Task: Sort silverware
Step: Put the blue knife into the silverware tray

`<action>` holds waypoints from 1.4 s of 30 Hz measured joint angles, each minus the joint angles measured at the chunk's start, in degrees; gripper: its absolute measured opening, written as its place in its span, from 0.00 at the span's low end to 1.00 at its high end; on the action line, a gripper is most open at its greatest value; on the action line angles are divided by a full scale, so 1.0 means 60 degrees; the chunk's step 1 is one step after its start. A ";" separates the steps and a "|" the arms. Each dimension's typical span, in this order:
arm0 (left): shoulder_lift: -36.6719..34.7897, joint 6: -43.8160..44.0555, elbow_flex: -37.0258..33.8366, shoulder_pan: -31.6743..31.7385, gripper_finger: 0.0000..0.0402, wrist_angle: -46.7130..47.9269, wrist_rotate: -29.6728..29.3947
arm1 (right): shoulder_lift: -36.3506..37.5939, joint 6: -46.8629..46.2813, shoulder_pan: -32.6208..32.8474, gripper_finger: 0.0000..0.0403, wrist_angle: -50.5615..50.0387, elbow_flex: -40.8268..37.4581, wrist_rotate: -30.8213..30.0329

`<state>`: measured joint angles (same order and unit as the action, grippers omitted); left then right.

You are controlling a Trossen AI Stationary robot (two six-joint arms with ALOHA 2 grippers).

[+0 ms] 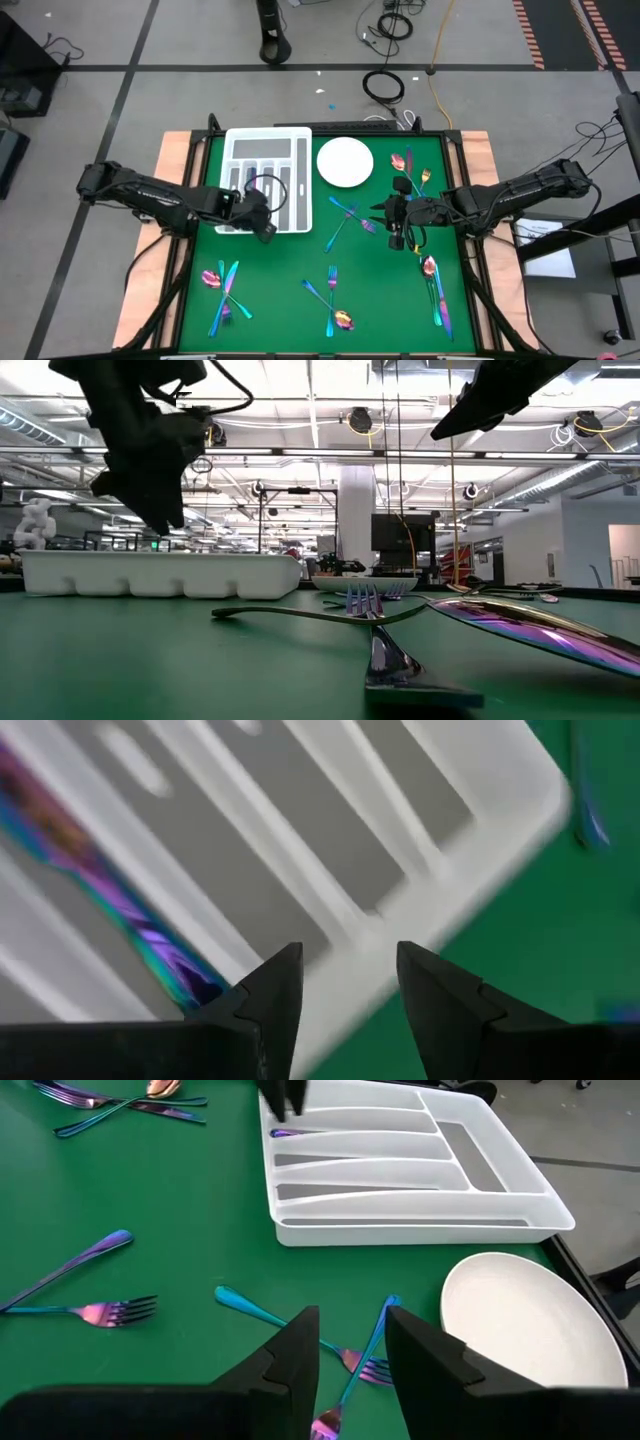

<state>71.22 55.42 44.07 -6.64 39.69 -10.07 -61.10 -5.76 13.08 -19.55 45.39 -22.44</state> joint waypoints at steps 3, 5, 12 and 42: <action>0.0000 -0.0218 0.0019 -0.0122 0.41 -0.0024 0.0774 | 0.0000 -0.0103 0.0000 0.26 0.0000 0.0000 0.0002; 0.0000 -0.0290 0.0019 -0.0235 0.41 -0.0027 0.1038 | 0.0000 -0.0105 0.0000 0.26 0.0000 0.0000 0.0002; 0.0000 0.0239 0.0019 -0.0684 0.41 -0.0027 0.2518 | 0.0000 -0.0109 0.0000 0.26 0.0000 0.0000 0.0003; 0.0000 -0.6517 0.0019 -0.0917 0.41 -0.7207 -0.0209 | -0.0004 -0.5000 0.0230 0.26 -0.3631 0.0000 0.1370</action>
<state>71.22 16.32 44.18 -12.14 -3.55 -11.33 -61.12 -35.77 14.46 -41.34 45.39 -14.22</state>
